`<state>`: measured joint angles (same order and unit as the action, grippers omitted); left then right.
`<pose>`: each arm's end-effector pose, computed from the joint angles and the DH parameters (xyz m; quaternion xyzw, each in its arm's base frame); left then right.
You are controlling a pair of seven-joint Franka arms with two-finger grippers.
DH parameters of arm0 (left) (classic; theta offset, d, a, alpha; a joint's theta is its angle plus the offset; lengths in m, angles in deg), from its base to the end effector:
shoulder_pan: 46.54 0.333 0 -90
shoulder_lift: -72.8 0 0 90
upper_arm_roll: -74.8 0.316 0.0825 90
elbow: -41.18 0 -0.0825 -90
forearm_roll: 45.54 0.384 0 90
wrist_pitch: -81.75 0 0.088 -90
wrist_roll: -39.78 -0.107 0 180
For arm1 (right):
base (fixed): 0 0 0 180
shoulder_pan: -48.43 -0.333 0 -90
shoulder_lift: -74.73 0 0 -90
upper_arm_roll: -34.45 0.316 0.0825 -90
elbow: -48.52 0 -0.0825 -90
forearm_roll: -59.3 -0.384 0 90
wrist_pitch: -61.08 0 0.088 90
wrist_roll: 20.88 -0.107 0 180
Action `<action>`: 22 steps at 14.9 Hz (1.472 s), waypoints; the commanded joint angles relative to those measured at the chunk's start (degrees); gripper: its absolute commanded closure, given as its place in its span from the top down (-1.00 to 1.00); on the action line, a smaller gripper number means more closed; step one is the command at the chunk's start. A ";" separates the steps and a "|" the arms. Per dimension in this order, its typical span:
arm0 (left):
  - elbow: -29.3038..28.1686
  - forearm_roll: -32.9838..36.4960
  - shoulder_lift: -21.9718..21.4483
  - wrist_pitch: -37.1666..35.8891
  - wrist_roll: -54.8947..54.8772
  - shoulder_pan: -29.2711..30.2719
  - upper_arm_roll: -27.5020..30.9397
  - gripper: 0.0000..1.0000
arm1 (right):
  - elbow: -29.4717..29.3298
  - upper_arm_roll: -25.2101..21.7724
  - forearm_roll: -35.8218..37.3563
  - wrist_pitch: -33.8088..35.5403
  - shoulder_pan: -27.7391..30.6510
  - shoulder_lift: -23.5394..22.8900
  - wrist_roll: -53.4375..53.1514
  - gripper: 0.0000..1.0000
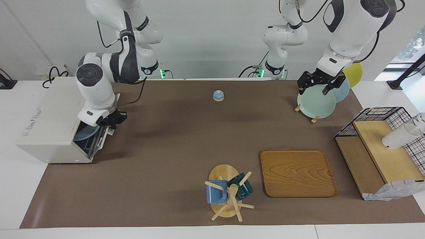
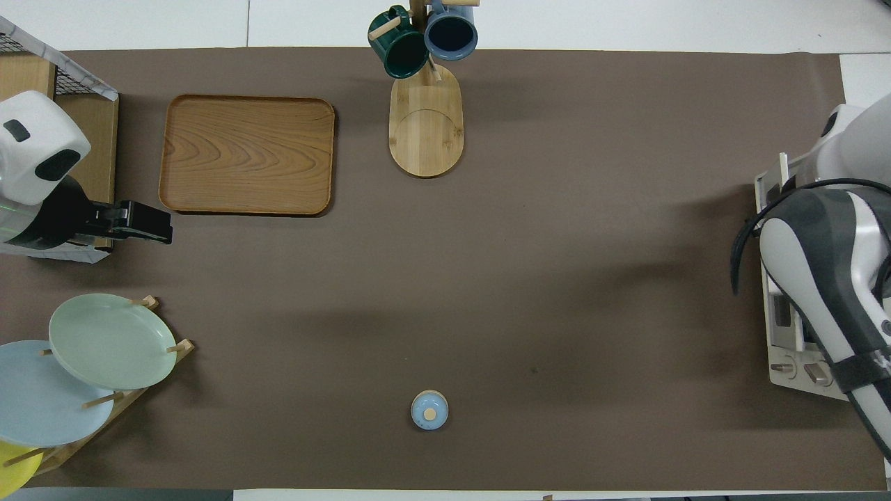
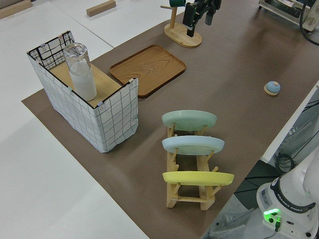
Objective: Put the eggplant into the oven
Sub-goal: 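Push the oven door closed with the right gripper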
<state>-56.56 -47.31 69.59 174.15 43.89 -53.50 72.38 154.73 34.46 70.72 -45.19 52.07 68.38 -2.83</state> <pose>0.5302 -0.0914 0.5949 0.9987 -0.0450 -0.0202 0.0120 0.5774 -0.0521 0.4522 0.9815 0.1575 -0.0713 0.0819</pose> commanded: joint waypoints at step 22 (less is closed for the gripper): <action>0.35 -0.69 -0.47 -0.47 -0.42 0.36 0.05 1.00 | -13.40 0.08 -8.51 16.88 1.55 2.48 -0.99 1.00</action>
<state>-56.56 -47.31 69.59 174.15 43.89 -53.50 72.38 141.35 34.43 63.77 -30.29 53.54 69.41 -3.26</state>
